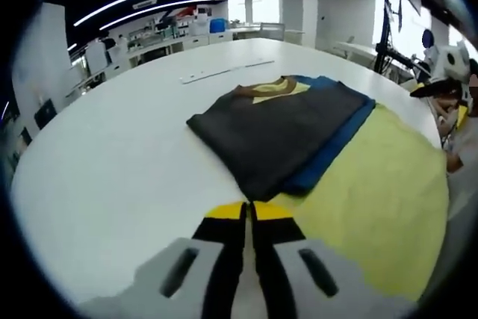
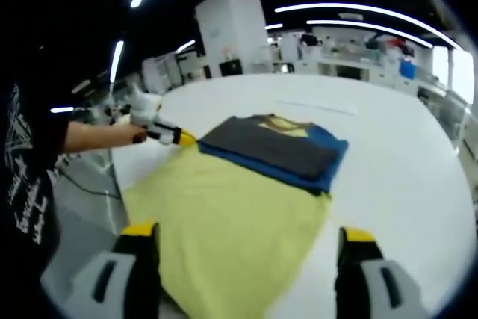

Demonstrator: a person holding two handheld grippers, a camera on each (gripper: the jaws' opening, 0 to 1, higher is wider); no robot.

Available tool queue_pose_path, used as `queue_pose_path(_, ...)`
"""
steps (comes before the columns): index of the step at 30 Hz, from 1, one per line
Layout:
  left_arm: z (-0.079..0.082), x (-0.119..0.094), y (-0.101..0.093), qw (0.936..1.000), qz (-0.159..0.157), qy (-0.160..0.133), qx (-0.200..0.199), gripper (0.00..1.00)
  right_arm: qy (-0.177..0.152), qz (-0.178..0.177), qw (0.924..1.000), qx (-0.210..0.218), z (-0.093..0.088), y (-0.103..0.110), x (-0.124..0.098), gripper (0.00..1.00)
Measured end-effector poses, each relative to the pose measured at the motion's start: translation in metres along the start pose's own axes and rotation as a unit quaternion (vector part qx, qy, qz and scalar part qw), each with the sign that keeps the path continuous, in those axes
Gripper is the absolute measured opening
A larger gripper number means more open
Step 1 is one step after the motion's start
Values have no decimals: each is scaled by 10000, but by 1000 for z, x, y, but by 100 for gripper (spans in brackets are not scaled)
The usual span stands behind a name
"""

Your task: Fold the garment on the visible template until the final outline fits inside the template.

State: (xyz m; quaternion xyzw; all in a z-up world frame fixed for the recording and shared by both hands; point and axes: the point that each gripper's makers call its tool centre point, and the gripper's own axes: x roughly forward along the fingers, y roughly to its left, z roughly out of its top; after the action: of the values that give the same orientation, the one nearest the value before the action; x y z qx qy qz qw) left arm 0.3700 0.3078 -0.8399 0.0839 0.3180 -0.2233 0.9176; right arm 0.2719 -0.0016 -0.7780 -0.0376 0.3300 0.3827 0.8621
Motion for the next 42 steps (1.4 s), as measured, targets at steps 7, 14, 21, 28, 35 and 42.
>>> queue_pose_path(7, 2, -5, -6, 9999, -28, -25, 112, 1, 38, 119, 9999, -88, -1, 4, 2, 99)
queue_pose_path(14, 12, -23, -15, 9991, -198, -226, 296, 20, 140, 255, 9993, -240, -4, 8, 3, 99)
queue_pose_path(21, 16, -42, -35, 9955, -682, -529, 390, 36, 290, 387, 9979, -421, -11, 14, 2, 99)
queue_pose_path(28, 16, -63, -52, 9918, -990, -568, 573, 53, 532, 595, 9941, -738, -24, 28, -1, 99)
queue_pose_path(35, 5, -83, -82, 9883, -1291, -371, 716, 65, 726, 720, 9906, -909, -37, 38, -3, 99)
queue_pose_path(42, -16, -96, -111, 9845, -1607, -133, 687, 65, 933, 844, 9866, -1043, -52, 46, -3, 95)
